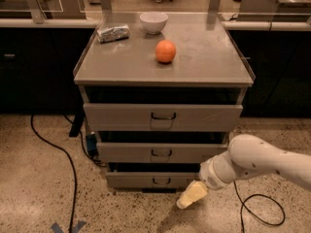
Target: Open bottom drawer
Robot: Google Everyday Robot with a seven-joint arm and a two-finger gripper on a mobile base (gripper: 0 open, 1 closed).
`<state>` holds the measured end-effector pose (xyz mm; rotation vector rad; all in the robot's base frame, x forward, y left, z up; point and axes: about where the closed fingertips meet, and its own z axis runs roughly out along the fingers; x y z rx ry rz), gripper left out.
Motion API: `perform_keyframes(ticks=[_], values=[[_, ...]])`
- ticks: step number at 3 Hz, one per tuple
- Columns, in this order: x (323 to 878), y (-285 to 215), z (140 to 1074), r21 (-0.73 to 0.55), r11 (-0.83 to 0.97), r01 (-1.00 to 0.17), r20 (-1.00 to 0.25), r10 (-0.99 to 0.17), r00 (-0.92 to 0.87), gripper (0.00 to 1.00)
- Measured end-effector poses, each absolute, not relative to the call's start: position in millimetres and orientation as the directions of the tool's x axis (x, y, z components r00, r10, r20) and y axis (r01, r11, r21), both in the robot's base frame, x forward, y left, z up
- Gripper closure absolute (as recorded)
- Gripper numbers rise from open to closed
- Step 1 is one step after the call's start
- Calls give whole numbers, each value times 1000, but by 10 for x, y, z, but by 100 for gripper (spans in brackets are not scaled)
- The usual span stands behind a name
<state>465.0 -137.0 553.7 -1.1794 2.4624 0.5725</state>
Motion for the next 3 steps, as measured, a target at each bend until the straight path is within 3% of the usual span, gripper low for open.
perform_keyframes(ticks=[3], values=[[4773, -1513, 4129, 216, 748, -628, -392, -522, -757, 0]])
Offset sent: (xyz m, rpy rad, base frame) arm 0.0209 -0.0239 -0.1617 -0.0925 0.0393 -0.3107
